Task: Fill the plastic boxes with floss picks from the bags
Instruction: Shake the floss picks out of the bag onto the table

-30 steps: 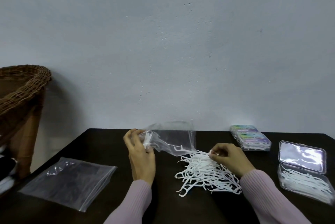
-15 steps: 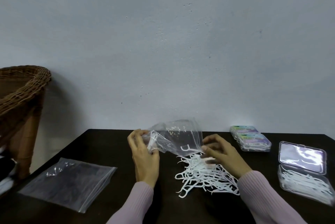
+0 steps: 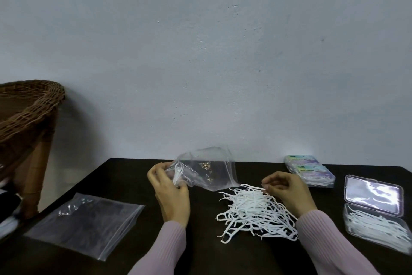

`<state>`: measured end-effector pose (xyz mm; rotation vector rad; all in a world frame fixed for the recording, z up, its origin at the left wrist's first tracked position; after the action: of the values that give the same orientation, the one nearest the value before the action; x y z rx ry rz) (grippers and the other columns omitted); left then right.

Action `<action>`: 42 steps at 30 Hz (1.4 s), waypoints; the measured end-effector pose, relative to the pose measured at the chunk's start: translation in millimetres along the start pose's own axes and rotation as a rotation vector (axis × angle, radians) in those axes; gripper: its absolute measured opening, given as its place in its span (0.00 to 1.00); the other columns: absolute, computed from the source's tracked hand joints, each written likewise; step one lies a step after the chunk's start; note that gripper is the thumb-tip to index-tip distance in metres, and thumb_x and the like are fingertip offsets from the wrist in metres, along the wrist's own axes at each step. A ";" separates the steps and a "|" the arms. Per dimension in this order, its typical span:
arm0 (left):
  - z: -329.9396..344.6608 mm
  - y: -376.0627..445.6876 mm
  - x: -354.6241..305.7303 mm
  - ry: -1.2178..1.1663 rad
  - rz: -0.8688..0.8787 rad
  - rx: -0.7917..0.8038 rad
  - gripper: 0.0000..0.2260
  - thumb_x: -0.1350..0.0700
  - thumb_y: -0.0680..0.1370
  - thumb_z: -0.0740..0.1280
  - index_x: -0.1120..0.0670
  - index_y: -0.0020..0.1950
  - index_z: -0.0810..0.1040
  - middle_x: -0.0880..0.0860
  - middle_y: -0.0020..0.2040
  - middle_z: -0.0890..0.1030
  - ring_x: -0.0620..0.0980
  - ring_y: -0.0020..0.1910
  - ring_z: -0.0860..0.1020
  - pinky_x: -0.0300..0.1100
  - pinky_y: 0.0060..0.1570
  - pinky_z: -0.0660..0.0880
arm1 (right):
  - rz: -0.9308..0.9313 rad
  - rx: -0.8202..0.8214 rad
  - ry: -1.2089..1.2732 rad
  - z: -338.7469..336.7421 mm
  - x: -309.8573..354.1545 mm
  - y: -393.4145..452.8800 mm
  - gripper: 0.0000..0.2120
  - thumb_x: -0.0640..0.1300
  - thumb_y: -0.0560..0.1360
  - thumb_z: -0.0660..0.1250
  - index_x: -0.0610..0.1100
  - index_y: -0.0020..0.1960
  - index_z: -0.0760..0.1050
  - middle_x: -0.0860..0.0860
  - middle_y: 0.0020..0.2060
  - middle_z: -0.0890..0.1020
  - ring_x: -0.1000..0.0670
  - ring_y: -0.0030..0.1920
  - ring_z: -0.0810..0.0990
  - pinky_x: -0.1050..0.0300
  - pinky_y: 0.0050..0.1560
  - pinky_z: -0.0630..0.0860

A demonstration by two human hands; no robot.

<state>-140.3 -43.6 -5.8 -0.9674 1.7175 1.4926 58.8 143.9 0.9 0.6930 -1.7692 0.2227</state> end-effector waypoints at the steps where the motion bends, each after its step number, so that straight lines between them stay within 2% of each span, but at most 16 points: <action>1: -1.1 0.7 1.2 -0.004 -0.021 -0.013 0.21 0.72 0.70 0.68 0.58 0.60 0.70 0.52 0.63 0.65 0.41 0.50 0.70 0.25 0.39 0.66 | 0.003 -0.008 -0.034 -0.4 -0.7 0.3 0.07 0.32 0.70 0.69 0.43 0.42 0.78 0.47 0.41 0.82 0.52 0.43 0.81 0.66 0.40 0.75; 3: -2.6 0.8 2.2 -0.014 -0.041 -0.030 0.21 0.72 0.70 0.69 0.57 0.59 0.70 0.52 0.62 0.65 0.41 0.50 0.70 0.27 0.41 0.67 | -0.005 0.001 -0.100 0.6 -0.8 -0.3 0.06 0.33 0.70 0.70 0.44 0.42 0.78 0.49 0.41 0.82 0.54 0.43 0.80 0.69 0.38 0.72; 6: -0.8 -0.5 1.0 -0.019 -0.030 -0.002 0.21 0.72 0.70 0.69 0.57 0.59 0.70 0.51 0.62 0.65 0.39 0.45 0.70 0.26 0.39 0.67 | -0.047 0.029 -0.140 4.3 4.5 -2.8 0.06 0.34 0.70 0.70 0.45 0.42 0.79 0.51 0.41 0.82 0.55 0.44 0.80 0.70 0.40 0.72; 9: 3.7 -4.1 -2.8 0.005 0.034 0.053 0.22 0.72 0.70 0.69 0.57 0.60 0.70 0.50 0.62 0.65 0.34 0.45 0.71 0.23 0.39 0.67 | -0.137 0.033 -0.111 6.9 16.9 -8.8 0.07 0.34 0.71 0.70 0.46 0.41 0.78 0.52 0.40 0.82 0.55 0.44 0.80 0.69 0.41 0.74; 11: 7.4 -7.8 -6.7 0.032 0.102 0.102 0.24 0.71 0.70 0.70 0.55 0.61 0.70 0.49 0.62 0.64 0.34 0.47 0.71 0.22 0.40 0.69 | -0.211 0.027 -0.042 6.8 25.9 -13.0 0.07 0.34 0.70 0.70 0.45 0.40 0.79 0.52 0.39 0.83 0.54 0.42 0.81 0.66 0.41 0.76; 15: 15.5 -18.8 -19.0 0.013 0.273 0.230 0.30 0.72 0.69 0.70 0.47 0.62 0.67 0.47 0.65 0.62 0.39 0.51 0.74 0.31 0.48 0.77 | -0.251 0.108 0.055 14.7 32.7 -17.7 0.07 0.35 0.71 0.70 0.46 0.43 0.80 0.53 0.42 0.84 0.56 0.45 0.82 0.66 0.44 0.78; 19: 25.0 -26.4 -23.6 -0.081 0.366 0.375 0.39 0.72 0.68 0.72 0.42 0.69 0.61 0.46 0.68 0.61 0.41 0.54 0.76 0.33 0.52 0.77 | -0.248 0.234 0.085 26.0 33.1 -20.3 0.18 0.39 0.67 0.74 0.52 0.55 0.76 0.56 0.52 0.81 0.60 0.52 0.80 0.62 0.54 0.77; 21: 25.2 -24.8 -20.9 -0.102 0.318 0.399 0.39 0.69 0.68 0.73 0.44 0.70 0.59 0.45 0.68 0.62 0.41 0.56 0.75 0.31 0.56 0.74 | -0.272 0.235 0.085 24.5 34.5 -20.8 0.24 0.43 0.64 0.75 0.55 0.57 0.73 0.58 0.53 0.80 0.62 0.54 0.78 0.66 0.54 0.76; 23: 23.8 -21.6 -13.2 -0.095 0.192 0.415 0.37 0.66 0.70 0.73 0.47 0.72 0.59 0.45 0.66 0.65 0.41 0.58 0.72 0.28 0.56 0.71 | -0.281 0.236 0.099 22.7 35.9 -21.0 0.28 0.48 0.60 0.76 0.56 0.58 0.73 0.59 0.54 0.79 0.63 0.55 0.77 0.69 0.51 0.75; 26: 24.3 -17.2 0.3 -0.125 0.005 0.449 0.30 0.60 0.72 0.73 0.48 0.70 0.65 0.46 0.58 0.76 0.42 0.54 0.76 0.38 0.56 0.74 | -0.292 0.248 0.085 24.2 34.3 -22.0 0.29 0.46 0.59 0.77 0.58 0.58 0.72 0.59 0.55 0.78 0.64 0.55 0.77 0.70 0.50 0.75; 29: 27.6 -18.4 -1.1 -0.138 -0.015 0.530 0.12 0.61 0.73 0.71 0.50 0.54 0.77 0.47 0.46 0.82 0.46 0.46 0.81 0.41 0.48 0.79 | -0.310 0.250 0.078 23.9 35.2 -22.5 0.29 0.44 0.61 0.77 0.58 0.59 0.72 0.59 0.56 0.78 0.64 0.56 0.76 0.71 0.52 0.74; 30: 28.6 -18.9 -3.1 -0.149 -0.007 0.550 0.10 0.63 0.73 0.71 0.51 0.50 0.79 0.48 0.45 0.82 0.47 0.45 0.81 0.40 0.45 0.79 | -0.316 0.254 0.075 23.0 36.7 -22.9 0.28 0.45 0.62 0.76 0.57 0.59 0.72 0.59 0.55 0.78 0.64 0.56 0.76 0.70 0.55 0.74; 33: 29.5 -22.0 -11.0 -0.225 0.012 0.608 0.12 0.69 0.71 0.70 0.53 0.46 0.81 0.48 0.43 0.84 0.45 0.44 0.81 0.36 0.41 0.78 | -0.280 0.277 0.067 21.9 33.7 -23.3 0.19 0.38 0.68 0.73 0.55 0.52 0.73 0.60 0.49 0.79 0.69 0.50 0.77 0.66 0.58 0.74; 36: 32.8 -25.7 -15.4 -0.297 -0.005 0.696 0.12 0.70 0.70 0.71 0.55 0.45 0.82 0.50 0.44 0.84 0.47 0.45 0.82 0.36 0.43 0.78 | -0.270 0.344 -0.007 31.7 26.3 -23.4 0.18 0.39 0.71 0.71 0.55 0.57 0.76 0.59 0.55 0.79 0.63 0.57 0.76 0.59 0.63 0.72; 40: 36.4 -32.4 -22.9 -0.333 0.020 0.813 0.11 0.63 0.66 0.76 0.52 0.46 0.83 0.51 0.46 0.84 0.50 0.48 0.82 0.44 0.50 0.79 | -0.385 0.331 -0.088 40.4 27.9 -23.3 0.20 0.38 0.72 0.69 0.57 0.59 0.72 0.64 0.57 0.76 0.66 0.59 0.73 0.69 0.60 0.69; 42: 35.6 -36.3 -27.6 -0.365 0.019 0.866 0.13 0.62 0.67 0.76 0.52 0.49 0.83 0.50 0.48 0.84 0.48 0.50 0.82 0.42 0.52 0.78 | -0.383 0.332 -0.129 42.6 23.4 -21.1 0.19 0.41 0.72 0.69 0.56 0.59 0.72 0.63 0.57 0.75 0.64 0.59 0.73 0.67 0.61 0.69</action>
<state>-94.7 -8.0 -5.4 -0.2039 1.8138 0.7136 32.1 98.3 4.9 1.2940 -1.6970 0.2149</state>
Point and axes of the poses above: each hand's wrist, its own y-axis towards the middle knuckle, its own z-axis out of the palm, x = y × z, the point moved 5 cm from there along y, towards the middle knuckle
